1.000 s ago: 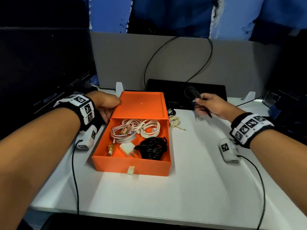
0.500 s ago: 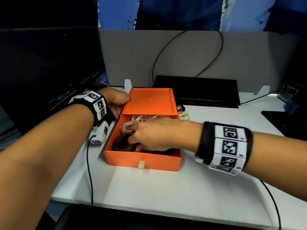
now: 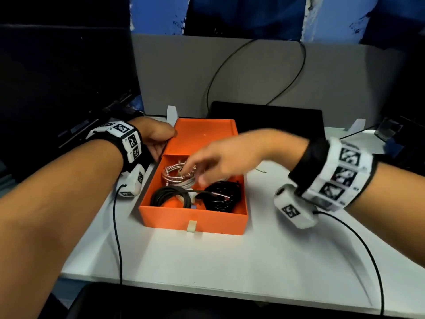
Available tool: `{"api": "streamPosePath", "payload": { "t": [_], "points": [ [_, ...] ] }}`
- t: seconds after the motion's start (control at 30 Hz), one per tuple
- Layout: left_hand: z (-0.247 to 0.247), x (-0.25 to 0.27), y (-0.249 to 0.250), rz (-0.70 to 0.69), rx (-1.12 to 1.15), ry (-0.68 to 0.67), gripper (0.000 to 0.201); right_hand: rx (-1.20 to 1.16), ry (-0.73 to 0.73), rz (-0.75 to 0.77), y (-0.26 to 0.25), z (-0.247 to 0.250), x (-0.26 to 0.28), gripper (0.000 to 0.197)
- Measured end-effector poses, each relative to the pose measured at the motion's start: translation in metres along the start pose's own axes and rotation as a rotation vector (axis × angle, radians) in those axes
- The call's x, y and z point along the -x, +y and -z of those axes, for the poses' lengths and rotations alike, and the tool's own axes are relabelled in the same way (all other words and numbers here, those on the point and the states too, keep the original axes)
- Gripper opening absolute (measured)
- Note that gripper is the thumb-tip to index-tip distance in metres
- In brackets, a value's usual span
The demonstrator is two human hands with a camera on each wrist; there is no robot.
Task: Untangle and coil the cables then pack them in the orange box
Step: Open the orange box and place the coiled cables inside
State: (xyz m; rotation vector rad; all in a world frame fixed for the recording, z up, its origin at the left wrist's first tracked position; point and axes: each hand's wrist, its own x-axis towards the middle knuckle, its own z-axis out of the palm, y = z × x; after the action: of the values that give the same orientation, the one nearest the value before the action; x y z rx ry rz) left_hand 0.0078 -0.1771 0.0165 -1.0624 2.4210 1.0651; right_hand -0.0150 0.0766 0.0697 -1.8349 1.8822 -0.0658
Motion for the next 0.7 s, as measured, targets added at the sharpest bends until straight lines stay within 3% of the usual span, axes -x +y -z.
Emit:
{"api": "streamPosePath", "payload": {
  "t": [0.07,0.17,0.2,0.27,0.33,0.4,0.47,0.57,0.7],
  "points": [
    [0.001,-0.001,-0.001,0.002,-0.004,-0.004,0.054,-0.180,0.263,-0.041,0.024,0.028,0.010,0.018],
    [0.001,-0.001,0.000,0.013,-0.010,-0.008,0.053,-0.067,0.598,-0.377,0.091,0.049,0.004,0.015],
    [0.001,0.000,0.000,0.013,-0.011,-0.005,0.053,-0.021,0.614,-0.504,0.116,0.048,-0.001,0.017],
    [0.001,0.000,0.000,0.015,-0.013,0.003,0.053,-0.101,0.493,-0.666,0.154,0.035,-0.013,0.022],
    [0.000,-0.002,0.000,0.018,-0.012,0.007,0.053,-0.117,0.391,-0.692,0.174,0.021,-0.025,0.033],
    [0.001,-0.004,0.000,0.020,-0.008,0.013,0.053,0.006,0.396,-0.646,0.188,0.013,-0.034,0.054],
    [0.001,-0.005,0.000,0.019,-0.003,0.026,0.052,0.040,0.391,-0.611,0.199,0.009,-0.043,0.063],
    [0.002,-0.006,-0.001,0.019,0.004,0.028,0.053,0.034,0.389,-0.625,0.210,0.005,-0.048,0.058],
    [0.002,-0.007,-0.001,0.021,0.014,0.025,0.053,-0.034,0.505,-0.658,0.226,0.000,-0.041,0.032]
  ]
}}
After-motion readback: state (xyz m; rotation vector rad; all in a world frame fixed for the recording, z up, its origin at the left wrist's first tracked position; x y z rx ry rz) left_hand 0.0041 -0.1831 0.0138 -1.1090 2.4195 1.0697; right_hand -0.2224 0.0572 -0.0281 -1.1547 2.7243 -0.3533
